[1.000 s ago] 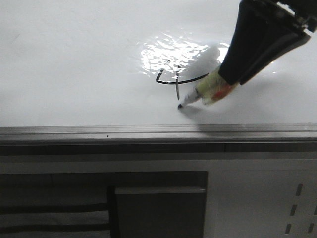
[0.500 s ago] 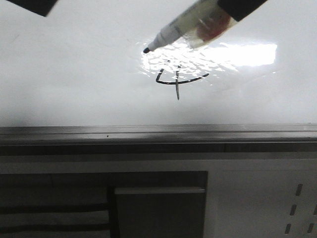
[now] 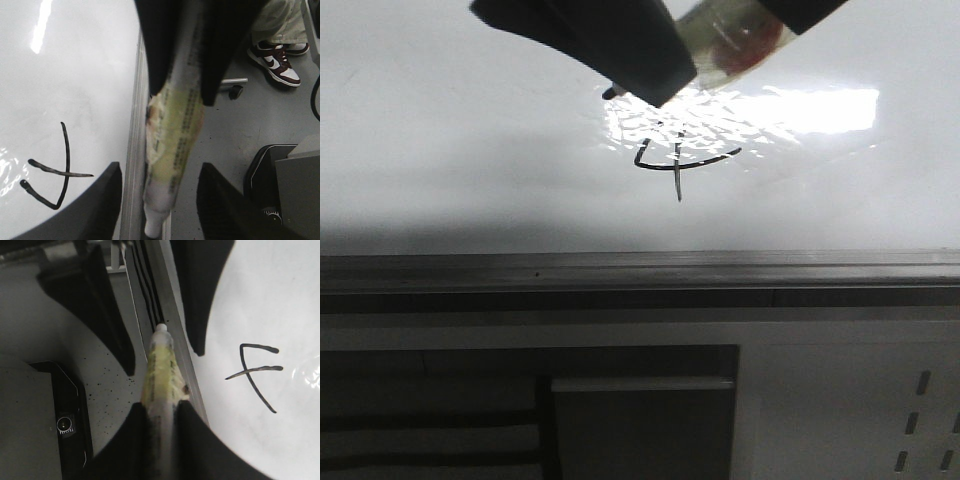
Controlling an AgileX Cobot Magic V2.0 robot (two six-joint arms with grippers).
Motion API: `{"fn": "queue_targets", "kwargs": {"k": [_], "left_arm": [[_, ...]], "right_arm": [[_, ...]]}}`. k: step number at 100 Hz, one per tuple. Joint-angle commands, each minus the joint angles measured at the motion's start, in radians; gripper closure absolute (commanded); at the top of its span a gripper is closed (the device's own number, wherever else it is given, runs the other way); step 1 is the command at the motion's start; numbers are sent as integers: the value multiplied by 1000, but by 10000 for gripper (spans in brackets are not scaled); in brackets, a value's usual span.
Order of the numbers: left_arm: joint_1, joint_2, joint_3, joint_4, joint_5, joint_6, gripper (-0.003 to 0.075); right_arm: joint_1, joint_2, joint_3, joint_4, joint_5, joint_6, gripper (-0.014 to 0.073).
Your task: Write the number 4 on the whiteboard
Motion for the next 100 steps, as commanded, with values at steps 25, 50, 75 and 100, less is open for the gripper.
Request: {"fn": "queue_targets", "kwargs": {"k": [25, 50, 75, 100], "left_arm": [[-9, 5, -73, -44, -11, 2, 408], [-9, 5, -73, -44, -9, 2, 557], [-9, 5, -73, -44, -7, 2, 697], [-7, 5, -73, -32, 38, 2, 741]], "right_arm": [[1, -26, -31, 41, -46, -11, 648], [1, -24, -31, 72, -38, -11, 648], [1, -24, -31, 72, -11, -10, 622], [-1, -31, -31, 67, -22, 8, 344]]}}
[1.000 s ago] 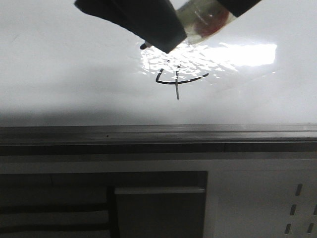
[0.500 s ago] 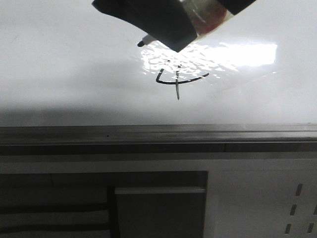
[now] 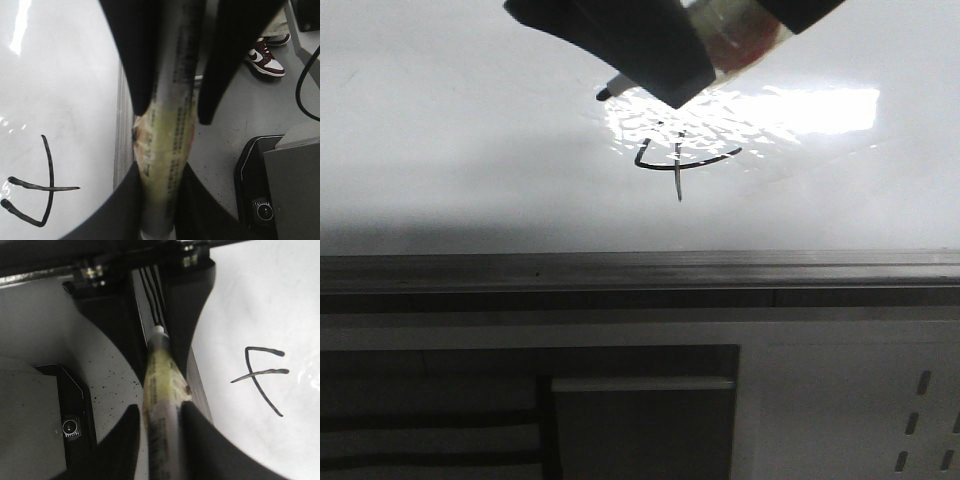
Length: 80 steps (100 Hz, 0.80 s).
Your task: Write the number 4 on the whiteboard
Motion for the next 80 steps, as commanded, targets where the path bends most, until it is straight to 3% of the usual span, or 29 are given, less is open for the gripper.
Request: {"fn": "queue_targets", "kwargs": {"k": [1, 25, 45, 61, 80], "left_arm": [[0, -30, -31, -30, -16, -22, 741], [55, -44, -31, 8, -7, -106, 741], [151, -97, -27, 220, -7, -432, 741], [275, -175, 22, 369, -9, -682, 741], [470, -274, 147, 375, -91, -765, 741]], "right_arm": [[-1, -31, -31, 43, -28, 8, 340], [-72, -143, -71, -91, -20, 153, 314], [-158, -258, -78, -129, -2, 220, 314], [-187, -298, -68, -129, 19, 223, 314], [-187, -296, -63, -129, 33, 225, 314]]}}
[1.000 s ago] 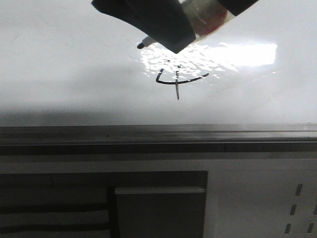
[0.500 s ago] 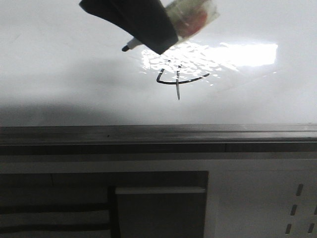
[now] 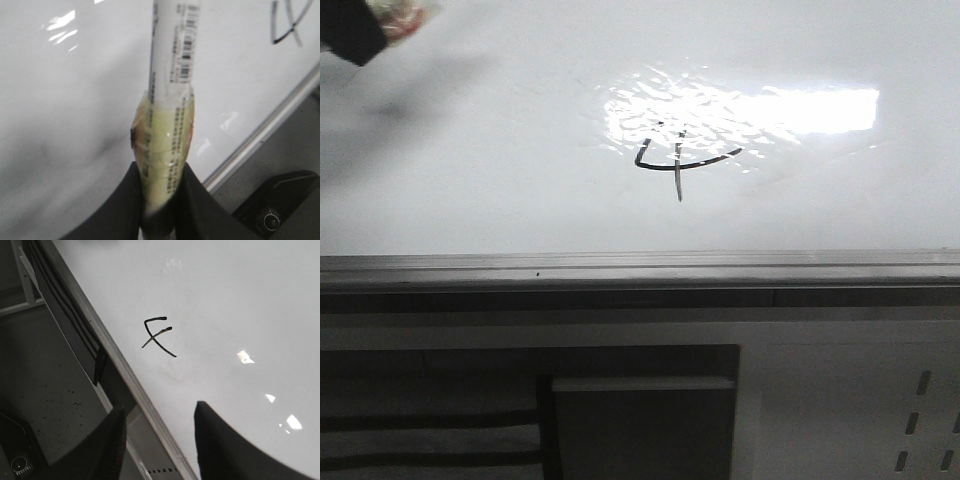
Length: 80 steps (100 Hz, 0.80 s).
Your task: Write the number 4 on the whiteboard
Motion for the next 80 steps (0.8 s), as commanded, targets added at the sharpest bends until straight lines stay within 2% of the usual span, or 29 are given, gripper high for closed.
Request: {"fn": "queue_targets", "kwargs": {"k": [1, 17, 31, 51, 71, 80], "left_arm": [[84, -62, 30, -10, -96, -46, 741], [234, -77, 144, -87, -230, -70, 741], [300, -57, 224, -180, -383, -70, 741], [303, -17, 248, -195, -475, -70, 741], [303, 2, 248, -195, -483, -70, 739], [303, 2, 248, -195, -483, -68, 700]], "right_arm": [[-9, -5, -18, 15, -46, 4, 314], [-9, -5, -18, 17, -46, 6, 314], [-9, -5, -18, 17, -46, 8, 314], [-9, -5, -18, 17, -46, 8, 314], [-9, -5, -18, 19, -46, 12, 314], [-9, -5, -18, 19, -46, 16, 314]]}}
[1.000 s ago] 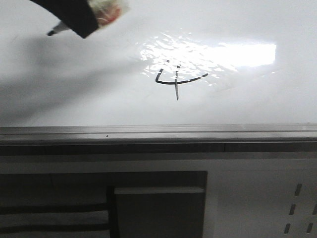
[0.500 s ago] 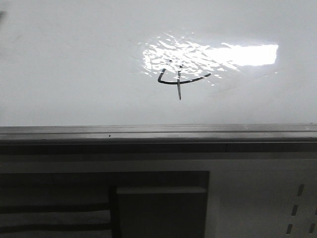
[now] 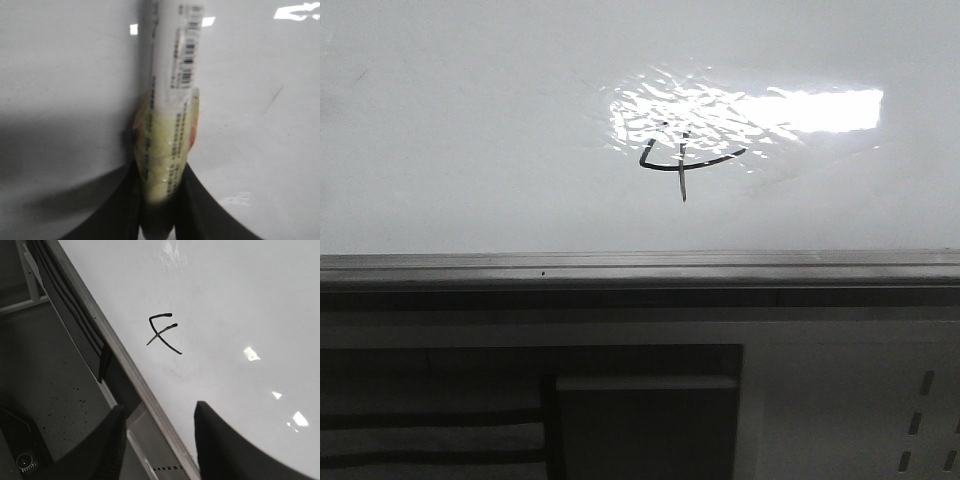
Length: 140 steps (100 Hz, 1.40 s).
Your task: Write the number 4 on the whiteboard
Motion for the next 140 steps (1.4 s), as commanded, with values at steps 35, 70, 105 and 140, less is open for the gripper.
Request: {"fn": "queue_targets", "kwargs": {"k": [35, 70, 105, 140], "left_arm": [[1, -91, -52, -10, -29, -7, 347], [1, -534, -10, 11, 69, -7, 353], [1, -838, 300, 13, -28, -7, 354], [1, -854, 348, 13, -59, -7, 701]], "right_arm": [[-11, -48, -43, -141, -39, 361, 315], [-11, -237, 152, -503, -110, 768, 316], [-11, -403, 527, -503, -452, 889, 326], [-11, -407, 571, -503, -471, 889, 664]]}}
